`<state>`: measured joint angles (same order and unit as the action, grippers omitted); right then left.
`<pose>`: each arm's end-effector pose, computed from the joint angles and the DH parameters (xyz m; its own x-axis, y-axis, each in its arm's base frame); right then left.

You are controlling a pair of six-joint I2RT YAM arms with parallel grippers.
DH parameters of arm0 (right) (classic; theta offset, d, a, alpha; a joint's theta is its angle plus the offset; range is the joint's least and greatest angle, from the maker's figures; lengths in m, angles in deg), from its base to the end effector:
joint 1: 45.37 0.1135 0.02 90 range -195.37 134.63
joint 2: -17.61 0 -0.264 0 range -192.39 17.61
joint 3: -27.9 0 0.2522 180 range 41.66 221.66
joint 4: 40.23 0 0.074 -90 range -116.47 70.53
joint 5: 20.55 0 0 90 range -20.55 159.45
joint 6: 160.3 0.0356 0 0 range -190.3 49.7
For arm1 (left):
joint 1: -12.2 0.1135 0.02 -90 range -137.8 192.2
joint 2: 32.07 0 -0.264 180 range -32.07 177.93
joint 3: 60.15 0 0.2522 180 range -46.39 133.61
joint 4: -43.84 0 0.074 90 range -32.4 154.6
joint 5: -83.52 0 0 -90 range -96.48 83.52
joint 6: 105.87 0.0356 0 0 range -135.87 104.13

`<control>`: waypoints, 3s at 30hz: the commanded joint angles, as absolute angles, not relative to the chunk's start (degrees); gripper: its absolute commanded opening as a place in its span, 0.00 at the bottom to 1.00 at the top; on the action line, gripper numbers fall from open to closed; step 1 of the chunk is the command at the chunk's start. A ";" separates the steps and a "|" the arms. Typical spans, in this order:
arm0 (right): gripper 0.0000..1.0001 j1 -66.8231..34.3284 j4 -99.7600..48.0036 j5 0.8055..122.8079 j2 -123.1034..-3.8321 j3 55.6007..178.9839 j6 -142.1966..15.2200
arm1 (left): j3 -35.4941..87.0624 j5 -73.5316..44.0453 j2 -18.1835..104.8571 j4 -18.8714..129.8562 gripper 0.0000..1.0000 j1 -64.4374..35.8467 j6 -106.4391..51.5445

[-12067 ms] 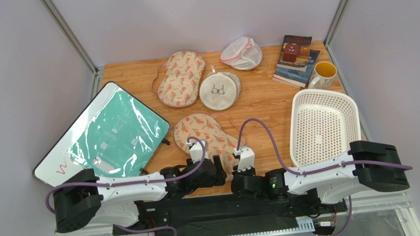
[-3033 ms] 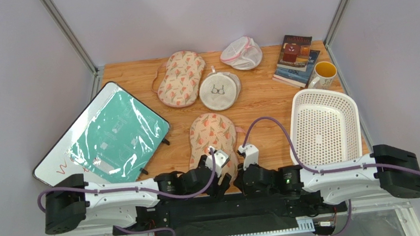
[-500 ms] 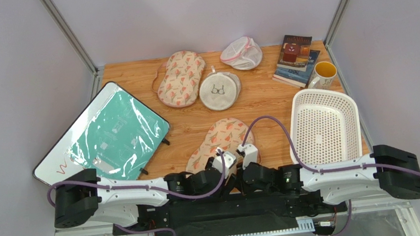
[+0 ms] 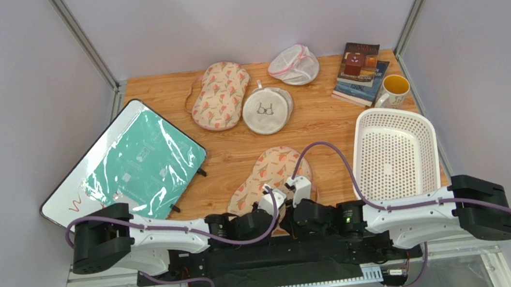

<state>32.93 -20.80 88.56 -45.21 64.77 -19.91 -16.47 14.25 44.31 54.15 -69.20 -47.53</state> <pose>0.0523 0.1952 0.1614 -0.7689 -0.1233 -0.6273 -0.4490 0.8027 0.3926 0.0496 -0.2438 0.1606 -0.5519 0.3663 -0.7491 0.7006 0.6909 -0.1783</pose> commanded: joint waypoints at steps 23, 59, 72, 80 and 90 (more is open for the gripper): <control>0.00 25.83 -13.56 92.56 -33.47 62.32 -21.43 | -24.76 19.88 28.94 63.74 0.00 -69.89 -50.76; 0.00 29.42 -21.90 87.29 -42.50 64.42 -20.12 | -12.20 19.09 43.50 54.88 0.77 -71.12 -43.82; 0.00 31.00 -22.43 87.55 -42.51 64.16 -19.41 | -10.70 24.80 48.79 57.33 0.18 -71.12 -47.77; 0.00 31.09 -20.15 88.78 -41.80 64.33 -19.15 | -12.02 26.56 47.21 61.46 0.00 -71.12 -48.56; 0.00 30.74 -14.09 92.74 -36.27 63.02 -18.54 | -17.64 28.06 38.87 64.71 0.00 -71.12 -49.88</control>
<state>30.72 -17.61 88.89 -39.49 62.30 -19.41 -15.42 25.42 42.63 60.23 -70.97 -48.84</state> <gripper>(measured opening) 0.005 0.006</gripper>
